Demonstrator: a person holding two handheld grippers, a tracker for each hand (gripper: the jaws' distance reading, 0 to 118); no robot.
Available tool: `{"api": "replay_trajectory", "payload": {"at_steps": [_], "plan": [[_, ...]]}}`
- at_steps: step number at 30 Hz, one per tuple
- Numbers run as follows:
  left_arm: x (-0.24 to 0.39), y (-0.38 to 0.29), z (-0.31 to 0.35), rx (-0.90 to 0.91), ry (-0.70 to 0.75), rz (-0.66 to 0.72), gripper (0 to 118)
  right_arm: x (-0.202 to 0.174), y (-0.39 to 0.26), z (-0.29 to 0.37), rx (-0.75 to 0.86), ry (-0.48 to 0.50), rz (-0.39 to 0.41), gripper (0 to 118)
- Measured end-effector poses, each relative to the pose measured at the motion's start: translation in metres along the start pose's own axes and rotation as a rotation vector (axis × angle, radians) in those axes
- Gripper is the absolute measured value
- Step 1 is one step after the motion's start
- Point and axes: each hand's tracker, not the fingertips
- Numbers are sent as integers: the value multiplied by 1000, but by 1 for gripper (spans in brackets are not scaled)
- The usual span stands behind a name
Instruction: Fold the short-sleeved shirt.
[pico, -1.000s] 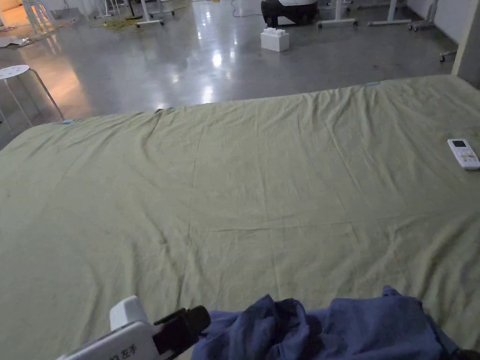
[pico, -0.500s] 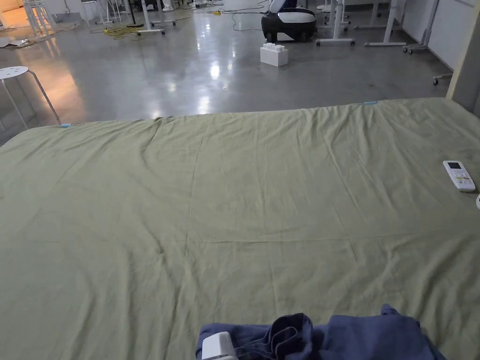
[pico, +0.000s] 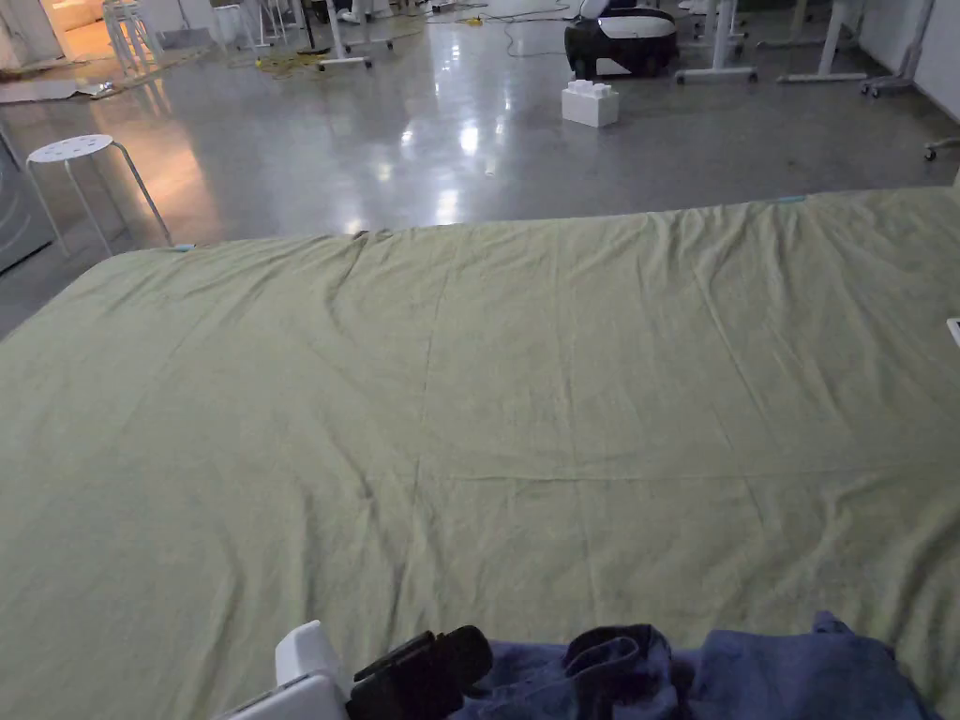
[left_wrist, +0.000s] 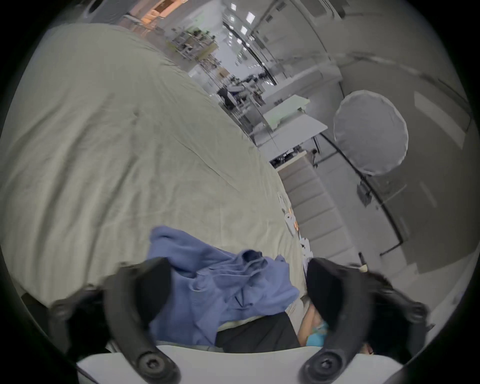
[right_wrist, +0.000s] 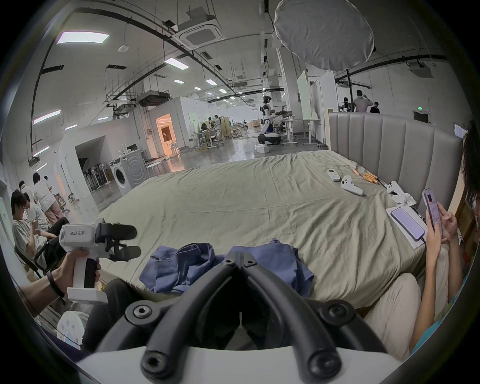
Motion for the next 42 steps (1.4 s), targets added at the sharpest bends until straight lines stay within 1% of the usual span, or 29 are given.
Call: {"api": "replay_trajectory", "payload": {"at_steps": [4, 6, 8, 9, 10, 11, 12, 13, 14, 15, 18, 19, 21, 22, 23, 24, 25, 26, 27, 30, 31, 33, 34, 35, 36, 38, 40, 42], "plan": [[-37, -8, -20, -91, -8, 154, 113, -3, -2, 3, -8, 7, 6, 0], [-52, -15, -35, -99, 35, 186, 113, -3, -2, 8, -9, 0, 15, 0], [-66, -22, -51, -123, 13, 232, 112, -1, -2, 13, -5, -14, 15, 0], [-67, -24, -52, -118, -14, 248, 111, 2, -2, 15, -5, -17, 8, 0], [-65, -22, -52, -69, -50, 246, 111, 3, -2, 18, -5, -22, 1, 0], [-30, -30, -50, -78, -57, 263, 110, 5, -2, 19, -5, -32, -5, 0], [-23, -31, -51, -83, -44, 265, 99, 6, -2, 20, -7, -38, -11, 0], [-22, -31, -53, -91, -30, 265, 79, 8, -2, 20, -10, -44, -21, 0], [-21, -32, -56, -113, 7, 240, 48, 10, -3, 20, -13, -47, -30, 0], [-25, -30, -57, -111, 37, 203, 22, 10, -3, 20, -16, -48, -32, 0], [-25, -32, -55, -99, 3, 258, 21, 5, 1, 22, -14, -61, -20, 0], [-8, -34, -51, -97, 10, 282, 21, 3, 2, 22, -15, -58, -20, 0], [-3, -37, -41, -53, -2, 277, 21, 1, 3, 21, -14, -50, -23, 0], [0, -35, -34, -41, -2, 281, 21, -2, 4, 19, -15, -47, -23, 0], [-21, -24, -27, -13, 0, 280, 20, -5, 5, 17, -16, -45, -20, 0], [-22, -20, -16, 30, 1, 280, 20, -7, 6, 16, -18, -39, -13, 0], [-24, -14, -6, 27, -38, 299, 20, -9, 7, 14, -20, -31, -8, 0], [-24, -9, 5, 47, -42, 308, 20, -13, 8, 12, -20, -21, -5, 0], [-9, -5, 22, 71, -39, 307, 20, -15, 9, 10, -22, -11, -3, 0], [-4, 21, 64, 136, 27, 207, 20, -19, 11, 3, -27, 19, 6, 0], [-16, 28, 69, 136, 33, 190, 20, -20, 11, 0, -29, 29, 7, 0], [-9, 40, 88, 142, 72, 130, 20, -22, 10, -5, -30, 45, 1, 0], [1, 44, 92, 132, 78, 131, 20, -20, 7, -6, -29, 52, -2, 0], [-27, 54, 95, 132, 97, 99, 20, -20, 5, -8, -28, 58, -5, 0], [-19, 55, 95, 145, 124, 38, 20, -20, 5, -8, -28, 63, -7, 0], [8, 51, 81, 93, 98, -45, 20, -20, 4, -8, -27, 71, -13, 0], [41, 36, 50, 31, 81, -115, 20, -18, 3, -6, -28, 73, -16, 0], [68, 20, 18, -6, 108, -189, 20, -15, 1, -1, -28, 60, -7, 0]]}}
